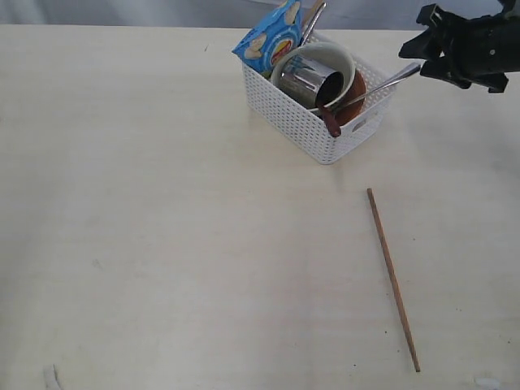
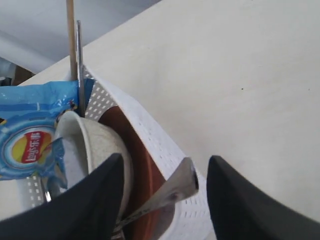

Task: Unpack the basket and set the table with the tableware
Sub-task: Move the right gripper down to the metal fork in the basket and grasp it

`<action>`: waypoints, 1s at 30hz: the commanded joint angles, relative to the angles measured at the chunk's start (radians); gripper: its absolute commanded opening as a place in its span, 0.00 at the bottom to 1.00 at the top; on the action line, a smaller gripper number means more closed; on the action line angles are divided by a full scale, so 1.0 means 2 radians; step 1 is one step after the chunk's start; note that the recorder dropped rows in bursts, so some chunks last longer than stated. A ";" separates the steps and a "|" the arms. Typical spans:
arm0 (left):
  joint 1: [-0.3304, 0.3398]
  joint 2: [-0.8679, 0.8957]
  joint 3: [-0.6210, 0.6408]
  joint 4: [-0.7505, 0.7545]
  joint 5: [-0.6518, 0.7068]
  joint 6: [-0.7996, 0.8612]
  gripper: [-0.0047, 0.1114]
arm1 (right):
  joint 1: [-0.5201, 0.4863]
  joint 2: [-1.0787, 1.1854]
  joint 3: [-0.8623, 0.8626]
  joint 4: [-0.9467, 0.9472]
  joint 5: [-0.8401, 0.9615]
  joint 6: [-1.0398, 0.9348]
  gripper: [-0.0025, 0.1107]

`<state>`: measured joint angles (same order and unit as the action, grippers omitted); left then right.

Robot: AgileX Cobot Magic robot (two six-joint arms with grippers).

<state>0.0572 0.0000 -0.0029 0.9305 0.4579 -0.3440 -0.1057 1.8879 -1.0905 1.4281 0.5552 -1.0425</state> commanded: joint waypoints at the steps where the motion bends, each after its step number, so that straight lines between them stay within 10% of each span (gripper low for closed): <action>1: 0.001 0.000 0.001 0.000 0.002 -0.002 0.04 | 0.004 0.008 0.000 0.034 -0.011 -0.037 0.46; 12: 0.001 0.000 0.001 0.000 0.002 -0.002 0.04 | 0.016 0.042 0.000 0.124 -0.014 -0.106 0.45; 20: 0.001 0.000 0.001 0.000 0.002 -0.002 0.04 | 0.016 0.044 0.000 0.127 -0.009 -0.105 0.04; 30: 0.001 0.000 0.001 0.000 0.002 -0.002 0.04 | 0.016 0.032 -0.001 0.149 0.026 -0.108 0.02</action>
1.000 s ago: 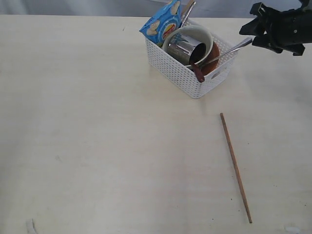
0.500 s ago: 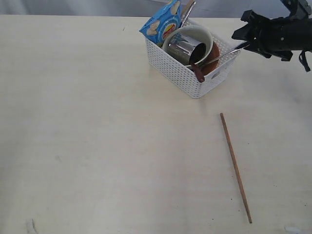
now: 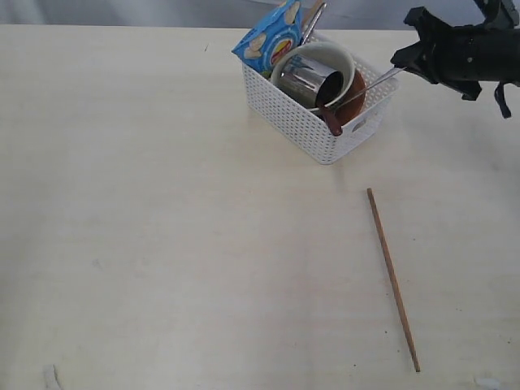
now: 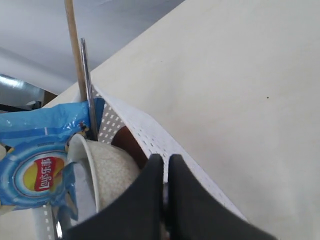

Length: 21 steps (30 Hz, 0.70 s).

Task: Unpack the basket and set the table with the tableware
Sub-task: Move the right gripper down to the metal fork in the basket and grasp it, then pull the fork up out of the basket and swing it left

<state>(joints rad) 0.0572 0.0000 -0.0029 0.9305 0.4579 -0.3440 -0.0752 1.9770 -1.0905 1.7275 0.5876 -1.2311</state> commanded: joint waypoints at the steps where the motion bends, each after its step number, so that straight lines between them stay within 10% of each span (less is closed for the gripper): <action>1: 0.001 0.000 0.001 0.000 0.002 -0.002 0.04 | 0.000 -0.018 -0.001 -0.003 0.010 -0.017 0.02; 21: 0.001 0.000 0.001 0.000 0.002 -0.002 0.04 | -0.001 -0.148 -0.001 -0.164 -0.020 0.044 0.02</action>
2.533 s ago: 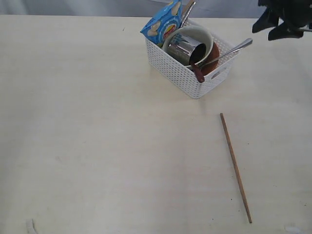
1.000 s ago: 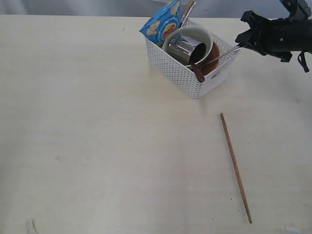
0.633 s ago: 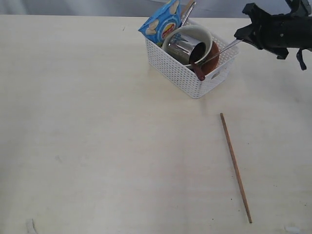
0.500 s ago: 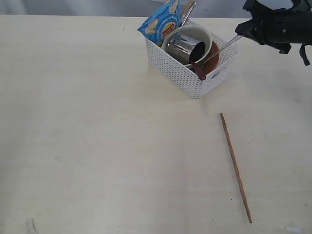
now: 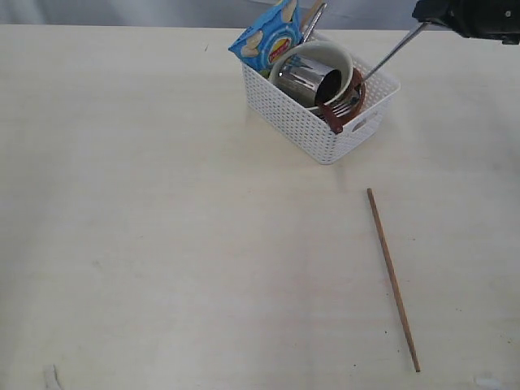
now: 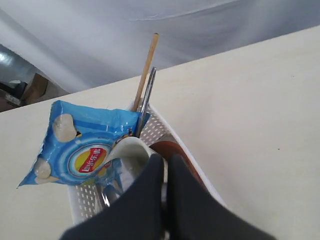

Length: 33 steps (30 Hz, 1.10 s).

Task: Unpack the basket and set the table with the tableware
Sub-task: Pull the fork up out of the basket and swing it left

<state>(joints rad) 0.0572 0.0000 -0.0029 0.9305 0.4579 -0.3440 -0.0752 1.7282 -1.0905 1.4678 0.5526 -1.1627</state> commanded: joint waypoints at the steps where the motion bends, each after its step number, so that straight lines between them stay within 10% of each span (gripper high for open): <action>1: 0.001 0.000 0.001 0.000 0.002 -0.002 0.04 | -0.001 -0.030 -0.001 -0.045 -0.003 0.014 0.02; 22: 0.001 0.000 0.001 0.000 0.002 -0.002 0.04 | -0.001 -0.232 -0.001 -0.157 0.039 0.090 0.02; 33: 0.001 0.000 0.001 0.013 -0.034 -0.002 0.04 | 0.102 -0.124 -0.001 -0.054 0.230 -0.176 0.02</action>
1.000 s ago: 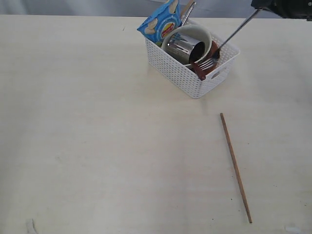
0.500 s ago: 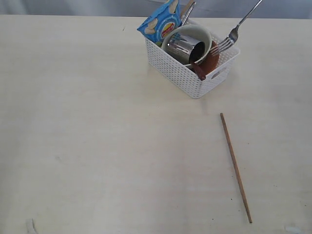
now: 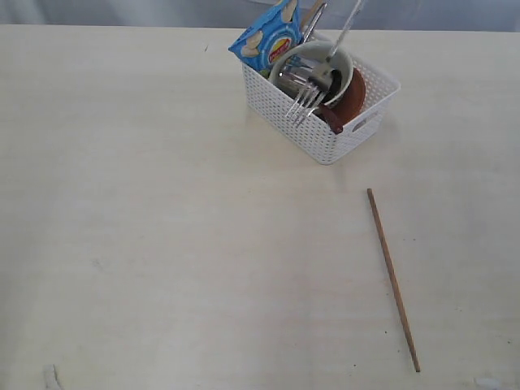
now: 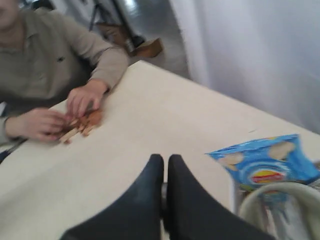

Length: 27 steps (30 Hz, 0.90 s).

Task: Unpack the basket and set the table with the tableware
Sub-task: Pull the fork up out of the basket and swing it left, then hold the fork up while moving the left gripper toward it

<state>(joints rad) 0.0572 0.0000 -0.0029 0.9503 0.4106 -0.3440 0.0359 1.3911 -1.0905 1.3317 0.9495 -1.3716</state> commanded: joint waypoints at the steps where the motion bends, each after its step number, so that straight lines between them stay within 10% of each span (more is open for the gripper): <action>1: 0.001 0.000 0.001 0.003 -0.010 -0.002 0.04 | 0.055 0.055 -0.001 0.014 0.031 -0.081 0.02; 14: 0.001 0.000 0.001 0.007 -0.028 -0.002 0.04 | 0.073 0.127 -0.054 0.015 0.131 -0.135 0.02; 27: 0.001 0.000 0.001 -0.052 -0.439 -0.241 0.04 | 0.073 0.128 -0.059 0.014 0.131 -0.141 0.02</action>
<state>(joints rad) 0.0572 0.0000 -0.0029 0.8532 -0.3605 -0.6866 0.1819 1.6461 -1.2024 1.3439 1.2004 -1.6465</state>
